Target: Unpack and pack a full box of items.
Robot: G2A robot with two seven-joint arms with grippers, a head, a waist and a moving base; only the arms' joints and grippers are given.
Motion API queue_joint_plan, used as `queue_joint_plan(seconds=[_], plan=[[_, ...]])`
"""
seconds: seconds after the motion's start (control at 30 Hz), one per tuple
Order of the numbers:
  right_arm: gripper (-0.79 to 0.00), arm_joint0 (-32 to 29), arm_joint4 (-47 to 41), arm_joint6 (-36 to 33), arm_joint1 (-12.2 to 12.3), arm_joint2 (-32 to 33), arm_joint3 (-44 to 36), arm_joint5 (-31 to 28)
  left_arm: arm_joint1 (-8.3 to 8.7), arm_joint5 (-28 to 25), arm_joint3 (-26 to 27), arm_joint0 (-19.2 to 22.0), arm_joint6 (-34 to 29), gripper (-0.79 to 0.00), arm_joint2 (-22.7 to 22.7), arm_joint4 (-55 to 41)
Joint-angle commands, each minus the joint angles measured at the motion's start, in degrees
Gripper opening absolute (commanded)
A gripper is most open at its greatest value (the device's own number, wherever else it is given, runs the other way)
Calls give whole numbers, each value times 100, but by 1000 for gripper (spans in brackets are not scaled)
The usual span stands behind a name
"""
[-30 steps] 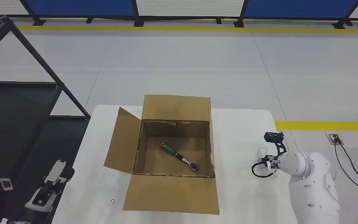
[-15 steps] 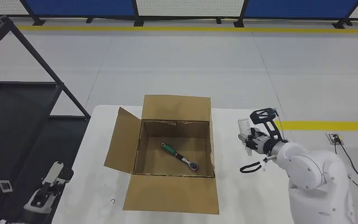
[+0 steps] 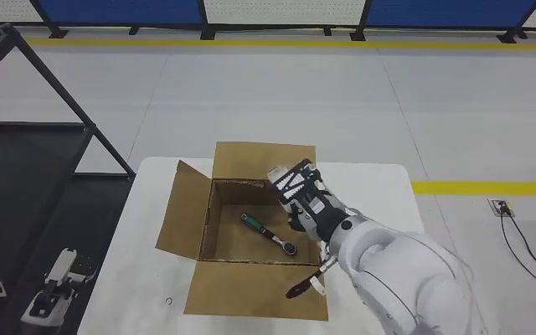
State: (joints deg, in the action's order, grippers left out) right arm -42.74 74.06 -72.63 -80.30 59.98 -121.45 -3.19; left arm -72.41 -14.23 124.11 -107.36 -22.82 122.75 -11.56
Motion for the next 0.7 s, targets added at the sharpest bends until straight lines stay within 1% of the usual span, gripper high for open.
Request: queue_joint_plan(seconds=[0.0,0.1,0.2,0.3,0.37,0.5,0.67], plan=[[-785,359,-24,-101,-72,-399,345,63,0,-22,-39,-8,-16,0,40,-43],[-785,873,-212,-190,-207,-846,1107,210,-1,-60,-94,-10,-37,0,94,-119],[-785,1351,-694,-140,-364,-1152,2013,338,-1,-75,-142,-8,-69,0,138,-201],[-785,1750,-1125,-29,-511,-1408,2868,327,2,-70,-163,1,-110,0,154,-230],[-785,1985,-1324,-7,-607,-1585,3365,301,3,-65,-171,9,-141,0,155,-242],[-785,2420,-1532,-181,-804,-2010,4290,152,7,-59,-183,35,-178,0,156,-252],[-785,2735,-1539,14,-1043,-2442,5328,107,10,-52,-194,60,-211,0,156,-262]])
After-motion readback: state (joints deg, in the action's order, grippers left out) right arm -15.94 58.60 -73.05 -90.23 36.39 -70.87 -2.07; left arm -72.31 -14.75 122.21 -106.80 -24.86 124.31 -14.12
